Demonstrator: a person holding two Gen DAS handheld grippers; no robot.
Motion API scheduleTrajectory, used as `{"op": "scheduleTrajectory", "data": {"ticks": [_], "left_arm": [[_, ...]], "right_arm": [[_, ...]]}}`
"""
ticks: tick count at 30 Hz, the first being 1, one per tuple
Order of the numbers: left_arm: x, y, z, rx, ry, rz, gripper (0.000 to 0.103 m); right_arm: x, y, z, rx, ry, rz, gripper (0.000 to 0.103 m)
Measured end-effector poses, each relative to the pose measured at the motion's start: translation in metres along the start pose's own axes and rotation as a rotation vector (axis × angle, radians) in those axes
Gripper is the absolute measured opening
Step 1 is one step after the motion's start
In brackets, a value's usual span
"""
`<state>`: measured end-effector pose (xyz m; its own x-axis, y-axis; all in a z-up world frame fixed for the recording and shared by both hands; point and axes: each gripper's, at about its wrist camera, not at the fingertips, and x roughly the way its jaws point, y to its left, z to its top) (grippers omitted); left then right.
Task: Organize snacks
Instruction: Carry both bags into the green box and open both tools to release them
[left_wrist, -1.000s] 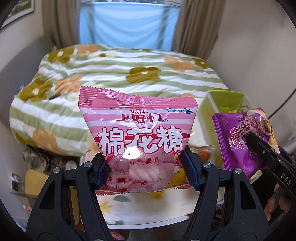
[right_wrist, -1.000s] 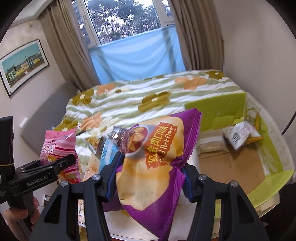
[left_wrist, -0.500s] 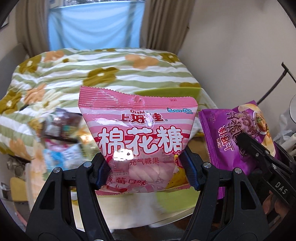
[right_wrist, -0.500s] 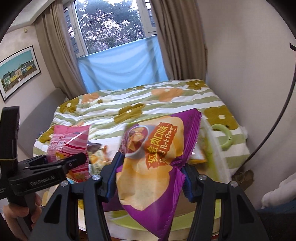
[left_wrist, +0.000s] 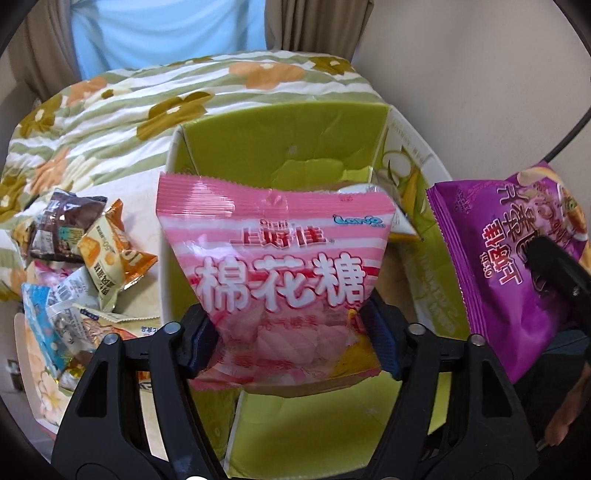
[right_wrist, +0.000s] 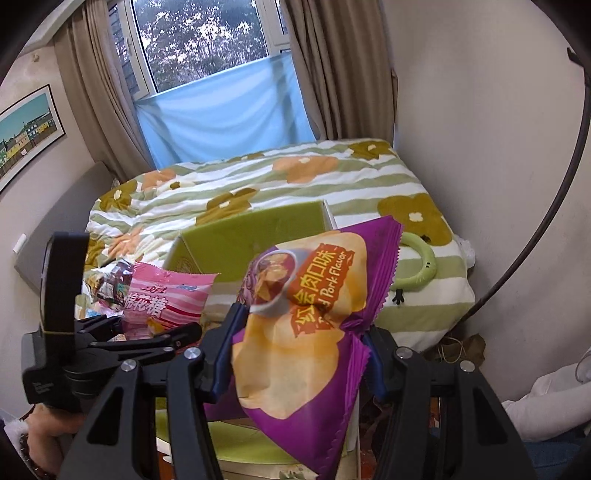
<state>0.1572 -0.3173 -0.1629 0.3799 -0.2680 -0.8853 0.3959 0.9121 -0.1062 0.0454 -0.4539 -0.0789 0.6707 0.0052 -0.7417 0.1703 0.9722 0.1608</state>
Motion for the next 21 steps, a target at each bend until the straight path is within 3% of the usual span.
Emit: {"op": "scheduleTrajectory", "data": {"ticks": [2,3,21], "left_arm": [[0.000,-0.001,-0.002,0.011,-0.004,0.038,0.099],[-0.002,0.001,-0.004,0.014,-0.012,0.048,0.102],[-0.050,0.033,-0.015,0.018,-0.079,0.077,0.102]], "right_arm": [[0.004,0.000,-0.001,-0.002,0.009,0.007,0.053],[0.006,0.001,-0.003,-0.005,0.015,0.009,0.053],[0.044,0.022,-0.007,-0.044,0.086,0.016,0.054]]}}
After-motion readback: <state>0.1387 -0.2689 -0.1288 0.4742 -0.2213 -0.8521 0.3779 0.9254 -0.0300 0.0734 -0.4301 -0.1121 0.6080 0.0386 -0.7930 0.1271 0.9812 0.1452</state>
